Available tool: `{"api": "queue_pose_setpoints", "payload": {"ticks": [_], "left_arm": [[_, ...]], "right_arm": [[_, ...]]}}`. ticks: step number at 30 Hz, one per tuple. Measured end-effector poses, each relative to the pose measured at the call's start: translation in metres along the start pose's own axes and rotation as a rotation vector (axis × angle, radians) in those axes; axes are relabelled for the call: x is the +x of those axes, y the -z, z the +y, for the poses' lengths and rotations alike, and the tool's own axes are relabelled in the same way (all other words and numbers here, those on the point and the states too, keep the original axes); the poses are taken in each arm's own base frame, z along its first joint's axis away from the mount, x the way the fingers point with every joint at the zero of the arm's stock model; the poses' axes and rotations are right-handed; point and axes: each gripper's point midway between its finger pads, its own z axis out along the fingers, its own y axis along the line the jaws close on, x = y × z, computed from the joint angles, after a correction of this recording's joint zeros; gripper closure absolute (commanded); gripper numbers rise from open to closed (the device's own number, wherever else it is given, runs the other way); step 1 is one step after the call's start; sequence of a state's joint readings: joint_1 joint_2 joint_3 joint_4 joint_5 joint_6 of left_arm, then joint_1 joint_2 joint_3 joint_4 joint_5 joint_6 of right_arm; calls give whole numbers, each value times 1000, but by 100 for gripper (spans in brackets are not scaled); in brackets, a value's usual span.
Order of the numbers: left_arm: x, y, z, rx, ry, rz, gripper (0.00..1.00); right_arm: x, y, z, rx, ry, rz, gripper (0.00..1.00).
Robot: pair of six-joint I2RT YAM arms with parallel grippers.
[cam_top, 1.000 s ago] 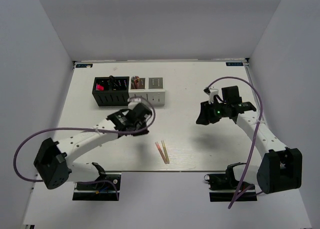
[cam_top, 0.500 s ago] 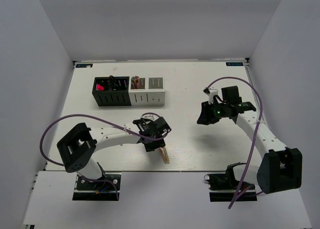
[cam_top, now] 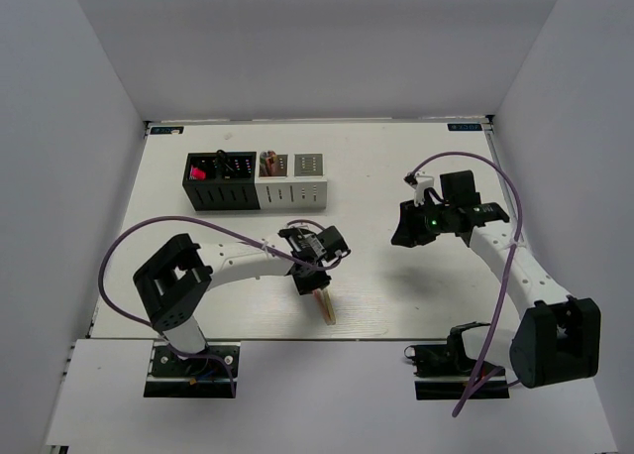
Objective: Sort the stationery into containers
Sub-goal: Pick up the pen from the center of the board.
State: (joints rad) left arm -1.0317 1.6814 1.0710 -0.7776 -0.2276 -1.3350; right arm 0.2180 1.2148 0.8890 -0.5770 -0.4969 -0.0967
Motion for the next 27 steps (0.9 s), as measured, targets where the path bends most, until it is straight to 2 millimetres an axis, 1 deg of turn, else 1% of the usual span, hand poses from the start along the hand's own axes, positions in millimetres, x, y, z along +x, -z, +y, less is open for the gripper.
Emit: {"api": "queue_pose_setpoints", "payload": {"ticks": [1,9,15,18,20,22,24,27], "left_arm": [[0,0,1,-5,-1,0,62],[-1,-1,9,-43,-6,1,62],[0,-16,12,-92,-18,12,62],[-1,-20,10,-106,-24,16,62],[-3,-20,7,-103,-25,15,64],[-5,-21,6,-107,-25,16,67],[-5,-22,6,-113,-29,19,67],[-5,-22,7,-119,-32,25,70]], "right_arm": [[0,0,0,1,1,-2,60],[-1,2,0,9,-4,-7,60],[-3,4,0,17,-1,-15,59],[-3,4,-1,18,-2,-15,59],[-3,4,-1,18,-1,-15,59],[-3,4,-1,19,-1,-16,59],[-3,5,0,19,-1,-19,58],[-5,6,1,20,5,-28,58]]}}
